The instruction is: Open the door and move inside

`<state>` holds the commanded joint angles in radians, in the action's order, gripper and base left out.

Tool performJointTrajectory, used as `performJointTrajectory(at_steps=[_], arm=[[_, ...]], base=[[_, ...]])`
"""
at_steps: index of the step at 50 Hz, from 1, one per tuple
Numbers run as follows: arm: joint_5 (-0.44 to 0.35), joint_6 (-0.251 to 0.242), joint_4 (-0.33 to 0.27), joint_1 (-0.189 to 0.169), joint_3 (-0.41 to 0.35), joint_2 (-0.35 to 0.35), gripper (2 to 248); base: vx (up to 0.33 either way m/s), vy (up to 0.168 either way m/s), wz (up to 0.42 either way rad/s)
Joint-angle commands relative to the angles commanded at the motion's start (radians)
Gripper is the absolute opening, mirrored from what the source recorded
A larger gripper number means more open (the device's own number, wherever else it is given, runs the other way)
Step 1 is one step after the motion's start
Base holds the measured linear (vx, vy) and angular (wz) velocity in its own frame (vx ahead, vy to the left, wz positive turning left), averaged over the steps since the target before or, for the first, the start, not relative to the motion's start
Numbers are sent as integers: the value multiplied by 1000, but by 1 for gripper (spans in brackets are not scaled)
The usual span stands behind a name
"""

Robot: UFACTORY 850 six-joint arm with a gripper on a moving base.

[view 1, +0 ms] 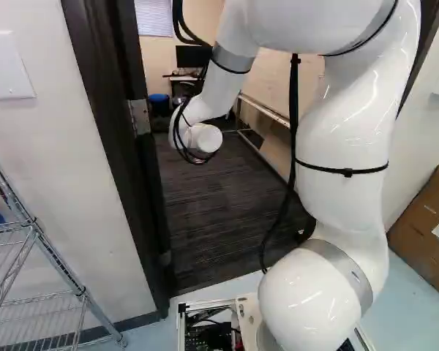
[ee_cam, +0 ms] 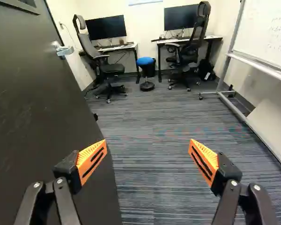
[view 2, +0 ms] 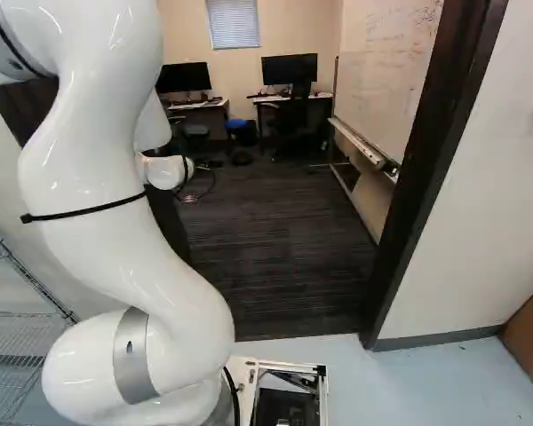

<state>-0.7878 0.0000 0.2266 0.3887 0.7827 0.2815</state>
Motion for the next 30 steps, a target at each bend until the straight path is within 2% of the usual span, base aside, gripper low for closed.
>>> performJointTrajectory(at_steps=[30], arm=[[0,0,-15,-74,-42,-36,247]], base=[[0,0,0]])
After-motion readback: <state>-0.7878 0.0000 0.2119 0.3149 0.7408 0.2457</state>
